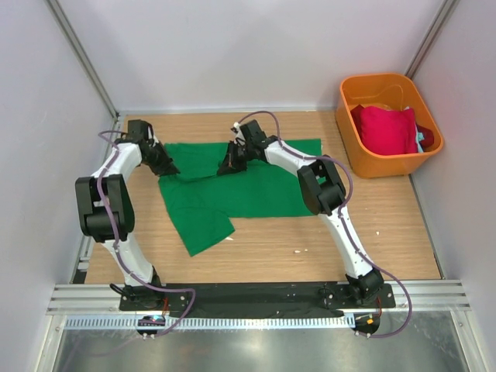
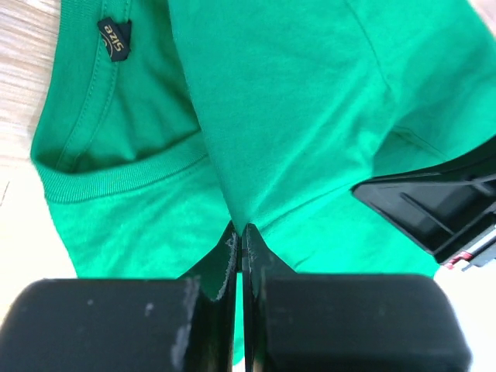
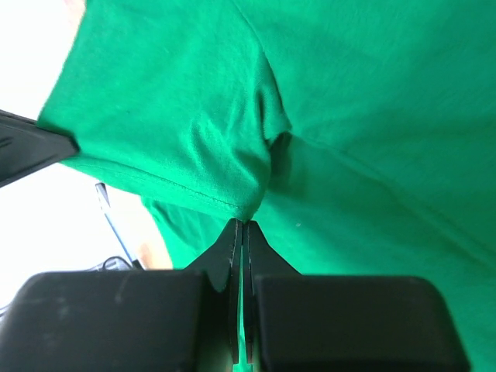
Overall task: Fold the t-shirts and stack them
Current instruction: Fold the tshirt
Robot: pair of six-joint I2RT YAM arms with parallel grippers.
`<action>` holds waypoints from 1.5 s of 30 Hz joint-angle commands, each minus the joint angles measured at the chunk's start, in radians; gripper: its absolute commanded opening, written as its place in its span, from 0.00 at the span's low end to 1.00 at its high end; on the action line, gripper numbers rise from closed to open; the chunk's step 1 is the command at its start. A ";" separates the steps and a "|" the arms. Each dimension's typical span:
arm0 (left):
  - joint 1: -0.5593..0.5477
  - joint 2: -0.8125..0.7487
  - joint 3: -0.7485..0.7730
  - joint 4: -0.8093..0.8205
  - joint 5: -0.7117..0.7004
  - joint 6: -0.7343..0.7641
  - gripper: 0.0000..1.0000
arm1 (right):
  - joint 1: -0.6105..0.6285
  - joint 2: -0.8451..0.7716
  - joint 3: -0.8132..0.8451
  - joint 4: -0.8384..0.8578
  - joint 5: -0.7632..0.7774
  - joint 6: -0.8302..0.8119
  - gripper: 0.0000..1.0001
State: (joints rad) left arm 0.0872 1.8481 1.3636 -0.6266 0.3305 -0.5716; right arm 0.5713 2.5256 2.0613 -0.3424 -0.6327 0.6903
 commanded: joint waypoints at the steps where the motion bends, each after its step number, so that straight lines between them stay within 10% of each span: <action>1: 0.006 -0.056 -0.009 -0.039 -0.011 0.015 0.00 | 0.004 -0.117 -0.006 -0.026 -0.036 -0.005 0.01; 29: 0.011 -0.116 -0.124 -0.091 -0.076 0.038 0.00 | -0.005 -0.206 -0.178 -0.083 -0.058 -0.037 0.01; 32: 0.011 -0.104 -0.139 -0.087 -0.106 0.039 0.00 | -0.005 -0.197 -0.162 -0.093 -0.048 -0.050 0.14; 35: 0.011 -0.105 -0.135 -0.087 -0.139 0.052 0.19 | -0.024 -0.198 -0.118 -0.142 -0.012 -0.081 0.37; 39: 0.013 -0.128 -0.069 -0.081 -0.194 0.062 0.45 | -0.073 -0.226 -0.041 -0.251 0.131 -0.196 0.42; 45: 0.035 -0.055 0.085 0.010 -0.220 0.072 0.48 | -0.174 -0.275 0.008 -0.363 0.502 -0.325 0.47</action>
State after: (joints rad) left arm 0.1001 1.7573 1.3384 -0.6964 0.1410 -0.5163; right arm 0.4553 2.3592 2.0117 -0.6365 -0.3611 0.4683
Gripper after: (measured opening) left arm 0.494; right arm 0.461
